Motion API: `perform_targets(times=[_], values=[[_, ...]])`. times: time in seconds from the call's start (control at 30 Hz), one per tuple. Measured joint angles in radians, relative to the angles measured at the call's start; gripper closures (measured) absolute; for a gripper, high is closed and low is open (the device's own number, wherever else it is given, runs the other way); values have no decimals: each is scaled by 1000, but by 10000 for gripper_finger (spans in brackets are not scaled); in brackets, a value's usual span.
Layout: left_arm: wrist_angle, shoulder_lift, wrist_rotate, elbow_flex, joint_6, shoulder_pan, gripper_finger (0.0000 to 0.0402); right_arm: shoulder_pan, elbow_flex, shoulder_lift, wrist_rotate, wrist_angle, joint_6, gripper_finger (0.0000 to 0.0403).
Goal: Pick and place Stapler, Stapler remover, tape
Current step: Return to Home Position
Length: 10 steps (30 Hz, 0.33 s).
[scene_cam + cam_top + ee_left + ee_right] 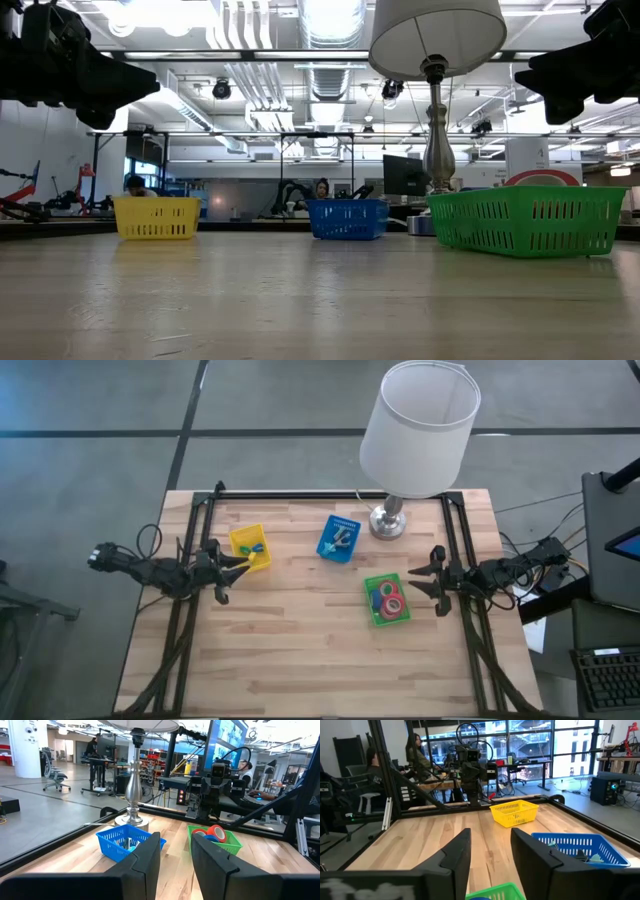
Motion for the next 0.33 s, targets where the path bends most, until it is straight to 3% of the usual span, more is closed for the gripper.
perform_targets(times=[0.33], values=[[0, 0, 0, 0, 0, 0, 289, 0, 0, 0, 0, 0, -1, 273]])
